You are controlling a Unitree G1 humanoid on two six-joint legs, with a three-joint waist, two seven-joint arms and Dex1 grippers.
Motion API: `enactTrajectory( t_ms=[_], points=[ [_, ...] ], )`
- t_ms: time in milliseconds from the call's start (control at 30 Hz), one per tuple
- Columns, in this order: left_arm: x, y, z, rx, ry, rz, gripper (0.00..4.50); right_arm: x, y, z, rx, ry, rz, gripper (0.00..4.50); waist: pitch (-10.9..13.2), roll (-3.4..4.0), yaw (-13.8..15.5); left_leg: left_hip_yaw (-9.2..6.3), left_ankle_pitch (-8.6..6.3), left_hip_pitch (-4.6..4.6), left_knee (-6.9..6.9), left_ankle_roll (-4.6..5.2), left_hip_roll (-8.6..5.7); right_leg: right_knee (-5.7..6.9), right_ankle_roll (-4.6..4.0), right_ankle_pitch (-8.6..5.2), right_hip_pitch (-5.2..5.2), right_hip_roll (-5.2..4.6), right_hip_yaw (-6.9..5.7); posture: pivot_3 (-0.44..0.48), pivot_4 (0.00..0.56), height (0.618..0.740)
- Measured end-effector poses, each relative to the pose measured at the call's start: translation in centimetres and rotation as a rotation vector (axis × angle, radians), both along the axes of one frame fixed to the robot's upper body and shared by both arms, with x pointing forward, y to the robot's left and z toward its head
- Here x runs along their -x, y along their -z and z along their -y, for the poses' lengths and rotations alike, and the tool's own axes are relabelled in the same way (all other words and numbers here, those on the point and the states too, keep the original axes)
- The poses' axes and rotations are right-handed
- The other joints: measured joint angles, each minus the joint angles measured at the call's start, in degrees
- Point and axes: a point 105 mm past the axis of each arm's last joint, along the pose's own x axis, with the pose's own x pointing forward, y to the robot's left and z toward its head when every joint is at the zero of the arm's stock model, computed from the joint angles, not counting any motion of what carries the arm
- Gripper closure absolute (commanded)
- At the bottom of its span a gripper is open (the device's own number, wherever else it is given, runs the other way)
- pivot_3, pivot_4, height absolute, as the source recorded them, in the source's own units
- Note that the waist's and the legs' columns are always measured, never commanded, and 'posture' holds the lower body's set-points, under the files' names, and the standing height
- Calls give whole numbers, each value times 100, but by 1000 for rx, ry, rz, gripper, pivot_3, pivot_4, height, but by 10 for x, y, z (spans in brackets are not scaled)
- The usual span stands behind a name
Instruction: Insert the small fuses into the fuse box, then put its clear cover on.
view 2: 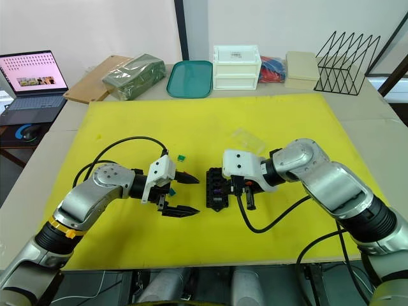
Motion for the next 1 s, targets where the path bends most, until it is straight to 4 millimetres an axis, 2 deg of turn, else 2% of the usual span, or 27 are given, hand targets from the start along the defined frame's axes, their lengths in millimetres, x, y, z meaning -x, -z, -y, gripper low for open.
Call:
enactTrajectory(
  t_ms=[1000],
  points=[
    [0,0,3,10,-3,27,59,-1,6,1,42,1,44,4500,0,0,-2,0,0,3,0,0,0,0,0,0,3,1,0,0,150,740]
  ],
)
